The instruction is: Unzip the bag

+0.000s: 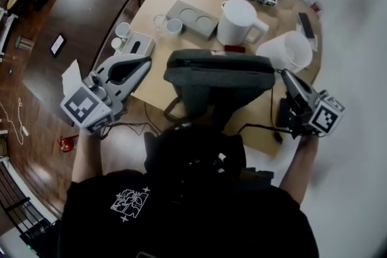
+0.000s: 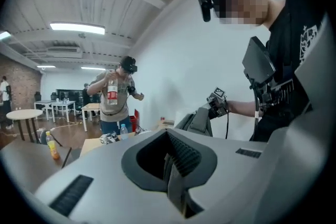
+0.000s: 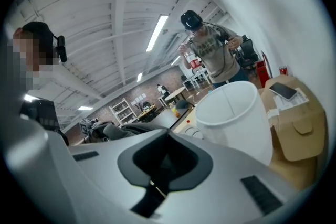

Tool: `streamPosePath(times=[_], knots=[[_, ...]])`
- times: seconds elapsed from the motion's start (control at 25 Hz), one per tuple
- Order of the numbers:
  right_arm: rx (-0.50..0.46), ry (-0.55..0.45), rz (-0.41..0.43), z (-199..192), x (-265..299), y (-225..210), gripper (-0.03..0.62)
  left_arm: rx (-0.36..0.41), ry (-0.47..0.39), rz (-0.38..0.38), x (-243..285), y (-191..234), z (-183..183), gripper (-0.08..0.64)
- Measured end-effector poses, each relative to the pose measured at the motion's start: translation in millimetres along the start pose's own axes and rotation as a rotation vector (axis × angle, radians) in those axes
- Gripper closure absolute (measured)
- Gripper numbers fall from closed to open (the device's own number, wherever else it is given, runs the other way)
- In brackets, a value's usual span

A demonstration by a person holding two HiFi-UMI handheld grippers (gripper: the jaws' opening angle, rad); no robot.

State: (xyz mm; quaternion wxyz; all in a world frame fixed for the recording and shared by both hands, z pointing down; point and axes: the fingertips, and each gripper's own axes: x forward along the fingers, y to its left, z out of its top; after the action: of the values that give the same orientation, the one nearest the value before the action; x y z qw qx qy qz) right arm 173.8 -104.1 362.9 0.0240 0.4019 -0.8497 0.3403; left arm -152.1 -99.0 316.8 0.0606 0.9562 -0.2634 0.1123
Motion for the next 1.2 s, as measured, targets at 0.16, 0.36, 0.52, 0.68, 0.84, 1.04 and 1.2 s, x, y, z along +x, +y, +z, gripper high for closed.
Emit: streamPosePath(times=[0.16,0.36,0.52,0.68,0.84,1.04,1.2], knots=[[-0.008,0.004,0.008,-2,0,3,0.583,-0.014,0.012,-0.061,30,-10,-7,0.56],[0.049,-0.01,0.031,-8,-4,-2,0.583,-0.073,-0.024,-0.079,41,-15,-7,0.558],[0.021,-0.002,0.026,-6,-2,0,0.583,-0.003,0.058,-0.095,44,-21,-24,0.558],[0.014,0.002,0.026,-5,-1,0,0.583,0.265,0.111,0.043,43,-16,-27,0.556],[0.011,0.006,0.024,-4,-1,0,0.583,0.502,0.177,0.115,50,-19,-24,0.518],[0.015,0.01,0.036,-5,0,-1,0.583,0.613,0.263,0.051,54,-23,-28,0.509],[0.028,0.004,0.04,-3,1,-1,0.583,0.674,0.314,0.019,54,-30,-28,0.509]])
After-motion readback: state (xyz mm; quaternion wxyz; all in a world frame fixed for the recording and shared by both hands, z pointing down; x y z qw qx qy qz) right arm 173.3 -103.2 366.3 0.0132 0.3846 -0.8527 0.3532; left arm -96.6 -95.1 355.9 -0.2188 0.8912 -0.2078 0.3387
